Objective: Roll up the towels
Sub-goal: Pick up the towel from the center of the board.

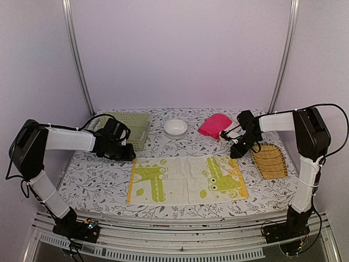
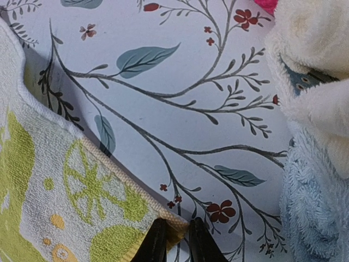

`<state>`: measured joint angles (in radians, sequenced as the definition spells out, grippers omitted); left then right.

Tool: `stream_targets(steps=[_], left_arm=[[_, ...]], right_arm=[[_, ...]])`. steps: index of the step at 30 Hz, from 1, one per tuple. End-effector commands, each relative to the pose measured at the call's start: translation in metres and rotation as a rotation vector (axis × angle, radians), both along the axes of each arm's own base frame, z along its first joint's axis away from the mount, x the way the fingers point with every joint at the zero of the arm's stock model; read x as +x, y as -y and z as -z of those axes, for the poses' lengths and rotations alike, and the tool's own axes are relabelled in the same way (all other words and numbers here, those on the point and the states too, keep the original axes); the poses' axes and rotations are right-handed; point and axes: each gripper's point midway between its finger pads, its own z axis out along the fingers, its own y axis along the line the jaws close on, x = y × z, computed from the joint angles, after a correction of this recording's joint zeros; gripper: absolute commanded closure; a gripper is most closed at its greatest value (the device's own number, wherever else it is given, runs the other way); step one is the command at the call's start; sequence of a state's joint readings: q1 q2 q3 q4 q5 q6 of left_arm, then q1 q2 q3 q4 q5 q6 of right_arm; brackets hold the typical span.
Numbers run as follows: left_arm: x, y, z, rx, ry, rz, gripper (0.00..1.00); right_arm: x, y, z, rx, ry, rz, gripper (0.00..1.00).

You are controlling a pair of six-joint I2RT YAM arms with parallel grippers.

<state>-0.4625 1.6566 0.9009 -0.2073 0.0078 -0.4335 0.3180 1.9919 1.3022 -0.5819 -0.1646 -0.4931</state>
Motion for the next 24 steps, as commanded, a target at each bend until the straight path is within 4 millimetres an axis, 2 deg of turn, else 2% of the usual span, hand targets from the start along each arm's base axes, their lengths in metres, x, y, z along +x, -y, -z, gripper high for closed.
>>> stream_targets(steps=[1, 6, 12, 15, 20, 22, 24], left_arm=[[0.004, -0.006, -0.003, 0.020, 0.016, -0.009, 0.66], [0.004, -0.011, -0.005, 0.031, 0.026, -0.020, 0.66], [0.006, -0.017, -0.011, 0.026, 0.045, -0.039, 0.65], [0.009, -0.017, -0.014, -0.002, 0.051, -0.030, 0.62], [0.013, -0.005, -0.018, -0.101, 0.062, 0.027, 0.47], [0.015, 0.005, -0.017, -0.135, 0.054, 0.063, 0.47], [0.017, 0.011, -0.013, -0.150, 0.037, 0.084, 0.53]], right_arm=[[-0.015, 0.015, 0.031, -0.100, -0.066, -0.003, 0.86], [-0.009, 0.014, 0.017, -0.088, -0.016, -0.002, 0.96], [-0.002, 0.013, -0.003, -0.068, 0.047, 0.007, 0.98], [-0.002, 0.018, 0.001, -0.077, 0.039, 0.015, 0.98], [-0.001, 0.024, 0.005, -0.078, 0.029, 0.028, 0.98], [0.000, 0.023, 0.004, -0.074, 0.030, 0.030, 0.97], [-0.001, 0.023, 0.005, -0.072, 0.027, 0.028, 0.97]])
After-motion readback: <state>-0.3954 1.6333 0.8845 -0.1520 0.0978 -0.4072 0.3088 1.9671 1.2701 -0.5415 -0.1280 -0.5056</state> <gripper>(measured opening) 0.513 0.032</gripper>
